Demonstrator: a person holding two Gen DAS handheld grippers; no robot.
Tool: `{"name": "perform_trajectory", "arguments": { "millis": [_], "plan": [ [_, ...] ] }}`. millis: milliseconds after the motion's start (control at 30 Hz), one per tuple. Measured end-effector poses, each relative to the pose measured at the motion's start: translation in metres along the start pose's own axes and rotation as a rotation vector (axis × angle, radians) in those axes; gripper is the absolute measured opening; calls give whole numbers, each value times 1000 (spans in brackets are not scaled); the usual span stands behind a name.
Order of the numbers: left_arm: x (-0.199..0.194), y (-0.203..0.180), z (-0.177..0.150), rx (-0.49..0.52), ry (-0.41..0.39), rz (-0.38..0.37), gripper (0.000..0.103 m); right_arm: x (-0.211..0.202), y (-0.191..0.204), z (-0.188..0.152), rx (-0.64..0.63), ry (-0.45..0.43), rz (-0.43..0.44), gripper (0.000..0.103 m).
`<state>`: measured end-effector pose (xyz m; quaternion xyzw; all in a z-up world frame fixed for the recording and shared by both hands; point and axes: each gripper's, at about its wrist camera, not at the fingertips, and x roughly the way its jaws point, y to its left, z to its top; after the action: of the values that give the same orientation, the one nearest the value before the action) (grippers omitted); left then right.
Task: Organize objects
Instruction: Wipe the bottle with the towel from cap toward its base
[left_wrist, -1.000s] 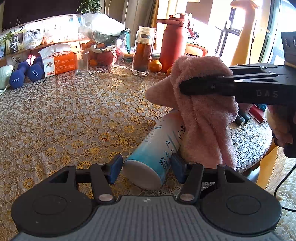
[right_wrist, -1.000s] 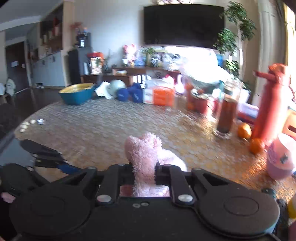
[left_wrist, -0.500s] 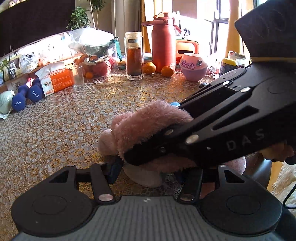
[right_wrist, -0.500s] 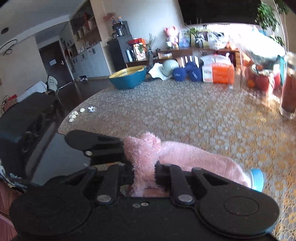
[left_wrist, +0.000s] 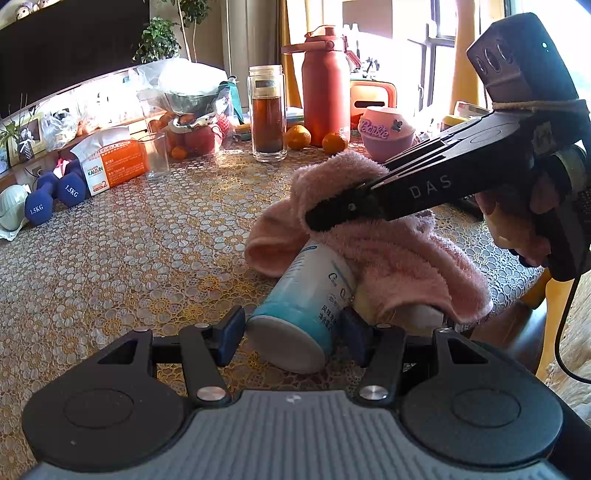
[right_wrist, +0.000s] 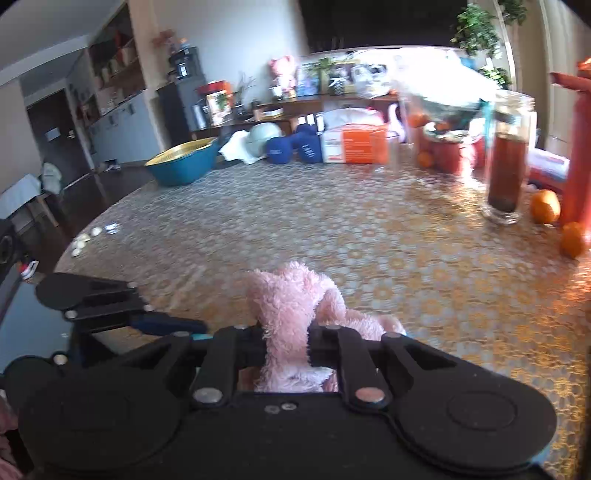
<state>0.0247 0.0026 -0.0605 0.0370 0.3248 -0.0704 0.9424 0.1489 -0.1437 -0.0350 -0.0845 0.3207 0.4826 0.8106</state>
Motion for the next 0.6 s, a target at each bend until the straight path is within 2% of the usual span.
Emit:
{"name": "perform_trajectory", "arguments": {
  "millis": [100,167,267,300,467,600],
  "plan": [
    [0,0,0,0,0,0,57,-2,1,-4,-66,-16,-116,16],
    [0,0,0,0,0,0,57,-3,1,-6,-88,-28,-155,20],
    [0,0,0,-1,1,-1,57,-4,4,-9,-133,-43,-207,34],
    [0,0,0,-2,2,-1,57,-3,4,-10,-137,-47,-224,42],
    [1,2,0,-17,6,-10,57,-4,-18,-9,0,-49,-233,60],
    [2,3,-1,-23,8,-13,57,-4,-38,-12,134,-44,-180,66]
  ]
}}
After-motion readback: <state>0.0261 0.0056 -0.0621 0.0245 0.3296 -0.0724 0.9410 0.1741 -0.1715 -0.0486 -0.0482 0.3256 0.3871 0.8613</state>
